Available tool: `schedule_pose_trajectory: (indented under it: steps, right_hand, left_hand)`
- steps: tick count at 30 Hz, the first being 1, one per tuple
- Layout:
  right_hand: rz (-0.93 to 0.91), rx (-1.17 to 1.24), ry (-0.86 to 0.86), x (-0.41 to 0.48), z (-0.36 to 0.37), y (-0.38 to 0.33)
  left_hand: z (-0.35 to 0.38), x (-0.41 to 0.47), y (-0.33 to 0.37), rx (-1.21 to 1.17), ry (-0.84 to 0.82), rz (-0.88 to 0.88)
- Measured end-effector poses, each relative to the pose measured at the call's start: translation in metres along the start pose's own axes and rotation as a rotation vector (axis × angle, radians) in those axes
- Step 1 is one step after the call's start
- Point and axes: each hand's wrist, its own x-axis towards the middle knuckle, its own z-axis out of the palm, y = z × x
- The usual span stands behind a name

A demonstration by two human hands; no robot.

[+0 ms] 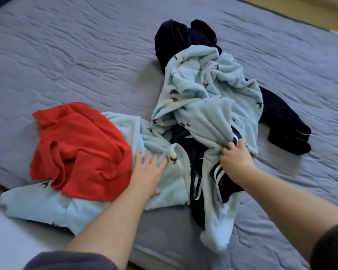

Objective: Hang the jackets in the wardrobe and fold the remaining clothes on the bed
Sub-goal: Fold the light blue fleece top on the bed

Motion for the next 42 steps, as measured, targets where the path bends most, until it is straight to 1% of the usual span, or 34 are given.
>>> schedule_pose_trajectory:
  steps: [2,3,4,6,7,8,9,10,12,13,14,15,16,18,20,23,24,26,28,30,32,33,34,36,38,39,40,42]
  right_hand:
    - [-0.004,0.082,0.011,-0.002,0.012,-0.012]
    - [-0.003,0.127,0.019,-0.004,0.017,-0.015]
    - [-0.001,0.162,0.021,-0.006,0.02,-0.015]
    - [-0.023,0.23,0.004,-0.015,0.024,-0.013]
    - [-0.043,0.305,-0.012,-0.02,0.023,-0.013]
    - [-0.071,0.422,-0.04,-0.026,0.02,-0.015]
    - [-0.115,0.589,-0.078,-0.034,0.013,-0.016]
    - [-0.168,0.803,-0.116,-0.044,0.0,-0.019]
    - [-0.258,1.305,-0.133,-0.071,-0.036,-0.024]
    - [-0.265,1.572,-0.095,-0.086,-0.059,-0.025]
    - [-0.222,1.787,-0.035,-0.101,-0.082,-0.023]
    - [-0.163,1.928,0.053,-0.114,-0.108,-0.018]
    - [-0.103,2.01,0.157,-0.129,-0.134,-0.008]
    - [-0.032,1.998,0.324,-0.157,-0.186,0.023]
    - [-0.008,1.997,0.431,-0.195,-0.232,0.061]
    - [0.057,2.131,0.587,-0.261,-0.275,0.124]
    - [0.069,2.129,0.651,-0.284,-0.283,0.145]
    - [0.07,2.1,0.748,-0.327,-0.291,0.181]
    - [0.031,2.08,0.841,-0.367,-0.292,0.208]
    - [0.033,2.061,0.91,-0.403,-0.285,0.228]
    - [0.068,2.064,0.939,-0.437,-0.27,0.249]
    - [0.078,2.07,0.951,-0.454,-0.262,0.26]
    - [0.084,2.065,0.978,-0.472,-0.254,0.273]
    - [0.079,2.06,1.053,-0.505,-0.237,0.299]
    - [0.084,2.103,1.071,-0.536,-0.214,0.325]
    - [0.073,2.15,1.044,-0.551,-0.201,0.335]
    - [0.046,2.189,0.99,-0.564,-0.187,0.343]
    - [-0.005,2.162,0.834,-0.586,-0.154,0.351]
  left_hand:
    - [0.005,0.003,0.01,-0.065,0.036,-0.096]
    - [0.006,0.004,0.013,-0.142,0.069,-0.124]
    - [0.002,0.005,0.014,-0.28,0.081,-0.158]
    - [-0.011,-0.004,0.012,-0.779,0.129,-0.29]
    - [-0.024,-0.011,0.013,-1.026,0.186,-0.37]
    - [-0.04,-0.018,0.013,-1.224,0.267,-0.433]
    - [-0.063,-0.025,0.013,-1.366,0.364,-0.454]
    - [-0.09,-0.032,0.013,-1.476,0.434,-0.436]
    - [-0.155,-0.041,0.013,-1.653,0.512,-0.348]
    - [-0.189,-0.044,0.01,-1.721,0.54,-0.308]
    - [-0.223,-0.049,0.006,-1.767,0.565,-0.285]
    - [-0.256,-0.056,0.001,-1.8,0.586,-0.277]
    - [-0.289,-0.066,-0.005,-1.827,0.603,-0.267]
    - [-0.353,-0.095,-0.014,-1.844,0.631,-0.221]
    - [-0.413,-0.13,-0.023,-1.836,0.697,-0.164]
    - [-0.48,-0.189,-0.037,-1.739,0.765,-0.139]
    - [-0.493,-0.206,-0.038,-1.724,0.758,-0.12]
    - [-0.504,-0.237,-0.028,-1.701,0.669,-0.053]
    - [-0.502,-0.259,-0.003,-1.647,0.584,0.015]
    - [-0.491,-0.276,0.03,-1.59,0.545,0.118]
    - [-0.476,-0.289,0.067,-1.479,0.506,0.239]
    - [-0.468,-0.293,0.086,-1.399,0.483,0.262]
    - [-0.463,-0.294,0.104,-1.328,0.468,0.238]
    - [-0.466,-0.294,0.136,-1.279,0.494,0.169]
    - [-0.49,-0.297,0.163,-1.259,0.593,0.143]
    - [-0.508,-0.302,0.175,-1.25,0.663,0.158]
    - [-0.529,-0.31,0.185,-1.242,0.759,0.163]
    - [-0.574,-0.33,0.202,-1.266,0.957,0.191]
